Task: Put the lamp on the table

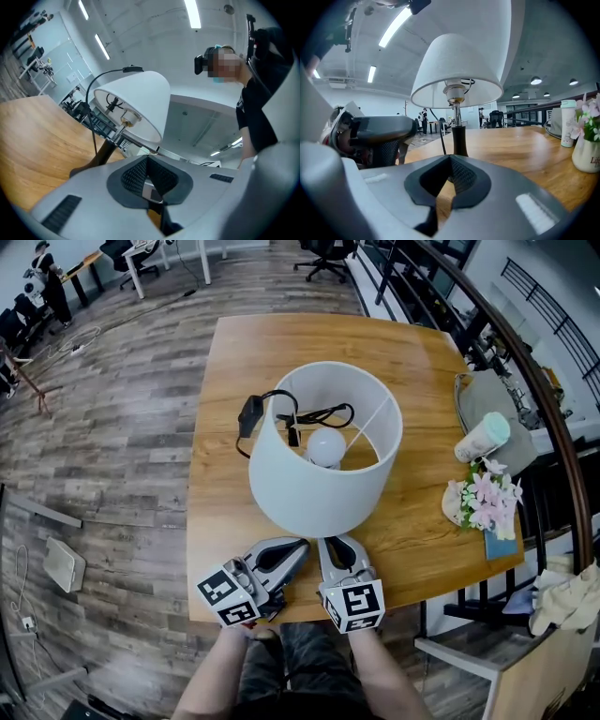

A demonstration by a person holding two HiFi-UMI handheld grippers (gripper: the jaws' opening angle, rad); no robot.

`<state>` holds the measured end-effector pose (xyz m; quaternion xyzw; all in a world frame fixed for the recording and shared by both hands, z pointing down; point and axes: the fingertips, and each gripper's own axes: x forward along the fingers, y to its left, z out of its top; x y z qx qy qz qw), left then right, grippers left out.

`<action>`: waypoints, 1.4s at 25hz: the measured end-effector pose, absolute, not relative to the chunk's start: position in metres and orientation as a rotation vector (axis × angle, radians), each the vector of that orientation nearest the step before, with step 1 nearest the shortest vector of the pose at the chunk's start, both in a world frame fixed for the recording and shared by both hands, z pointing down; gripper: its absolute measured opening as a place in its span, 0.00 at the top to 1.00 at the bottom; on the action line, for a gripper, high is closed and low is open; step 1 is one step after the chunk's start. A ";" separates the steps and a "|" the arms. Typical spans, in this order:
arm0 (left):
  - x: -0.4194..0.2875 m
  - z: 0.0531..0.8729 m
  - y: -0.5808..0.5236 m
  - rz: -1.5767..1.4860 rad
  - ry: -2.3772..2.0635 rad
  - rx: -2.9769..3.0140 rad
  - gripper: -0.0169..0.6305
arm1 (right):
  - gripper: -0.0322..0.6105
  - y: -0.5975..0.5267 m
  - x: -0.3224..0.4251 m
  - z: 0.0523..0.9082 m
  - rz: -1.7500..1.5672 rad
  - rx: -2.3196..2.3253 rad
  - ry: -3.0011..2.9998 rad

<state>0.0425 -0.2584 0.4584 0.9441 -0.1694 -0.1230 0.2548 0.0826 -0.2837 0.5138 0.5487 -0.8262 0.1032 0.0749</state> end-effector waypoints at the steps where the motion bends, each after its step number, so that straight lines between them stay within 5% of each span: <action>1: 0.041 0.462 -0.259 -0.308 -0.496 2.560 0.98 | 0.94 -0.281 0.082 0.513 0.308 1.648 -2.480; 35: -0.002 0.430 -0.216 -0.110 -0.887 2.713 0.98 | 0.94 -0.202 0.049 0.429 0.136 1.749 -2.556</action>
